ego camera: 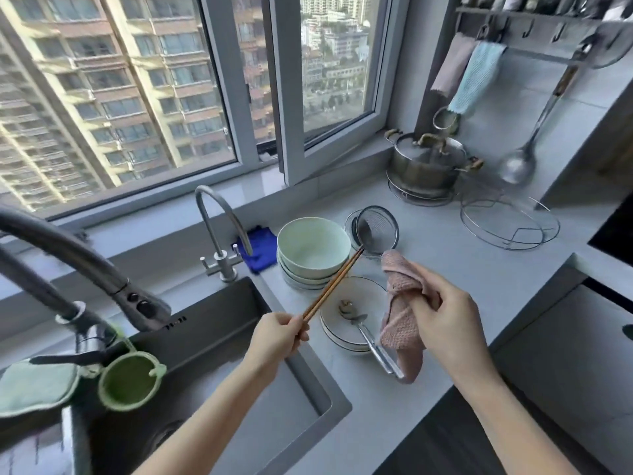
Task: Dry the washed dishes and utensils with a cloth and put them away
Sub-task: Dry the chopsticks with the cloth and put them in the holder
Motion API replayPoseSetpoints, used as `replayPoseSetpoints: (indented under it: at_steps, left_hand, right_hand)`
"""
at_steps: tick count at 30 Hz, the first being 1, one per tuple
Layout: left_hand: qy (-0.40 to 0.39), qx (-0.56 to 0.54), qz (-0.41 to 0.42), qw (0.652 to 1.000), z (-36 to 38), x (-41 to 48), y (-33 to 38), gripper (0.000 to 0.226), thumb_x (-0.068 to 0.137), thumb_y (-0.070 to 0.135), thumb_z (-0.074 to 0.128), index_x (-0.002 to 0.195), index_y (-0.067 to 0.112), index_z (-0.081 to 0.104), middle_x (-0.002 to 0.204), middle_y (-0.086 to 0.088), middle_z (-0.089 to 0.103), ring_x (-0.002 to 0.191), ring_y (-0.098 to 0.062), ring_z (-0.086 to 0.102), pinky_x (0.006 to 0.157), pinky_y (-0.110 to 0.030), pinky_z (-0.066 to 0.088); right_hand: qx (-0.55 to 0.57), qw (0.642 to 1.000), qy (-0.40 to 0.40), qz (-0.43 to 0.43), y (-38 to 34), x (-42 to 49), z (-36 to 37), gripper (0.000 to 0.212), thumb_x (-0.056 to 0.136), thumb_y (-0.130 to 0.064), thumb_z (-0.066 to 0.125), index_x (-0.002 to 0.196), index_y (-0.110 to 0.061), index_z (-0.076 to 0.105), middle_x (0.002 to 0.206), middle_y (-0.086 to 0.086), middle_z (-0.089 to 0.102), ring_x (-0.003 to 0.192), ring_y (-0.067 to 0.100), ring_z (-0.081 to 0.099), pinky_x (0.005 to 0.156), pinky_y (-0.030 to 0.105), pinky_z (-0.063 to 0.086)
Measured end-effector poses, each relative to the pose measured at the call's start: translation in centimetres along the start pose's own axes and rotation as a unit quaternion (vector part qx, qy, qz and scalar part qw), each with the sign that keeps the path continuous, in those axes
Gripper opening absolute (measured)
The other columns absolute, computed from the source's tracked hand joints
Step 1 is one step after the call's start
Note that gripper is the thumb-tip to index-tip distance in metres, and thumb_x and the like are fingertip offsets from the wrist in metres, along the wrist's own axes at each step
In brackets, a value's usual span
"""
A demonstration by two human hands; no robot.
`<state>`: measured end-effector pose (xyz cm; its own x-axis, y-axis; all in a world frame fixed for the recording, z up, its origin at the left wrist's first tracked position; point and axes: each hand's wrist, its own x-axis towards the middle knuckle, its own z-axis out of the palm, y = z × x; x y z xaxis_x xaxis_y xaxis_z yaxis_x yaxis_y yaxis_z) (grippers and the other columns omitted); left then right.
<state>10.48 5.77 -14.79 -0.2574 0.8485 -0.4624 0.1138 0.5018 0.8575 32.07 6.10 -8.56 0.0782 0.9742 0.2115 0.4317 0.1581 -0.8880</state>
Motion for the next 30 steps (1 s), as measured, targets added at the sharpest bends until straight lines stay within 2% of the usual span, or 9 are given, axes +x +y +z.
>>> replayPoseSetpoints:
  at_steps: [3,6,9,11,14,19,24,28,30]
  left_hand:
    - [-0.036,-0.075,0.025,0.996,-3.2,-2.9,1.4,0.026,0.096,0.012,0.051,0.080,0.003,0.070,0.061,-0.001,0.064,0.050,-0.007,0.047,0.057,-0.019,0.042]
    - [-0.018,-0.017,0.099,0.995,-5.6,-5.5,1.8,0.028,0.094,0.013,0.055,0.076,-0.003,0.070,0.059,-0.003,0.056,0.052,-0.009,0.040,0.053,-0.024,0.035]
    - [0.021,0.078,0.165,0.983,-8.3,-7.4,1.2,0.032,0.092,0.018,0.057,0.068,-0.001,0.068,0.053,-0.002,0.048,0.053,-0.014,0.034,0.055,-0.027,0.029]
    - [0.028,0.104,0.175,0.979,-10.3,-8.1,0.7,0.034,0.092,0.018,0.056,0.060,0.009,0.067,0.049,0.002,0.047,0.050,-0.012,0.035,0.053,-0.026,0.029]
    - [0.024,0.121,0.171,0.978,-12.9,-8.8,0.2,0.037,0.092,0.015,0.055,0.056,0.013,0.066,0.049,0.002,0.050,0.047,-0.011,0.036,0.050,-0.024,0.030]
    - [0.005,0.064,0.144,0.987,-16.3,-10.0,0.3,0.037,0.093,0.011,0.055,0.059,0.015,0.069,0.048,0.004,0.054,0.043,-0.007,0.042,0.044,-0.016,0.033]
    - [0.013,0.040,0.119,0.992,-20.1,-12.4,-1.2,0.027,0.092,0.013,0.058,0.069,0.006,0.071,0.048,0.002,0.056,0.046,-0.009,0.044,0.043,-0.016,0.035]
    - [0.108,-0.004,0.135,0.985,-22.6,-13.3,-2.7,0.027,0.093,0.008,0.056,0.071,-0.001,0.070,0.046,0.000,0.054,0.042,-0.008,0.042,0.042,-0.016,0.032]
    - [0.146,-0.054,0.142,0.978,-23.0,-13.3,-2.9,0.028,0.093,0.009,0.055,0.071,-0.001,0.069,0.046,0.001,0.056,0.039,-0.005,0.043,0.039,-0.013,0.033]
  right_hand:
    - [0.069,0.997,-0.019,0.006,-1.8,-1.6,4.3,0.048,0.086,0.002,0.058,0.124,-0.028,0.062,0.108,-0.034,0.061,0.103,-0.020,0.053,0.083,-0.003,0.037]
    - [0.153,0.983,-0.081,0.056,-3.8,-3.9,10.5,0.054,0.082,0.012,0.058,0.124,-0.022,0.061,0.118,-0.016,0.065,0.115,-0.001,0.058,0.102,0.025,0.045]
    - [0.203,0.975,-0.060,0.073,-5.5,-5.7,15.1,0.044,0.081,0.013,0.061,0.115,-0.015,0.066,0.113,0.003,0.068,0.108,0.018,0.064,0.098,0.037,0.049]
    - [0.232,0.968,-0.053,0.081,-6.7,-6.3,16.8,0.036,0.081,0.012,0.061,0.101,-0.017,0.067,0.103,0.007,0.069,0.097,0.019,0.067,0.087,0.032,0.054]
    - [0.296,0.949,-0.049,0.098,-8.4,-6.4,18.6,0.031,0.082,0.015,0.056,0.090,-0.015,0.062,0.093,0.005,0.067,0.074,0.004,0.068,0.065,0.016,0.052]
    - [0.372,0.918,-0.017,0.136,-10.1,-5.8,20.6,0.035,0.082,0.018,0.051,0.084,-0.016,0.060,0.098,0.016,0.065,0.085,0.021,0.066,0.080,0.031,0.056]
    - [0.434,0.883,0.042,0.175,-10.8,-2.9,19.9,0.036,0.083,0.023,0.043,0.086,-0.011,0.057,0.084,0.013,0.064,0.059,0.012,0.066,0.056,0.021,0.055]
    - [0.382,0.901,0.115,0.170,-10.7,-1.6,17.6,0.037,0.088,0.017,0.047,0.085,-0.021,0.051,0.097,0.011,0.059,0.070,0.009,0.059,0.065,0.022,0.053]
    - [0.398,0.902,0.063,0.153,-11.0,-3.4,17.7,0.036,0.091,0.013,0.046,0.089,-0.022,0.051,0.092,0.006,0.060,0.069,0.009,0.061,0.065,0.025,0.053]
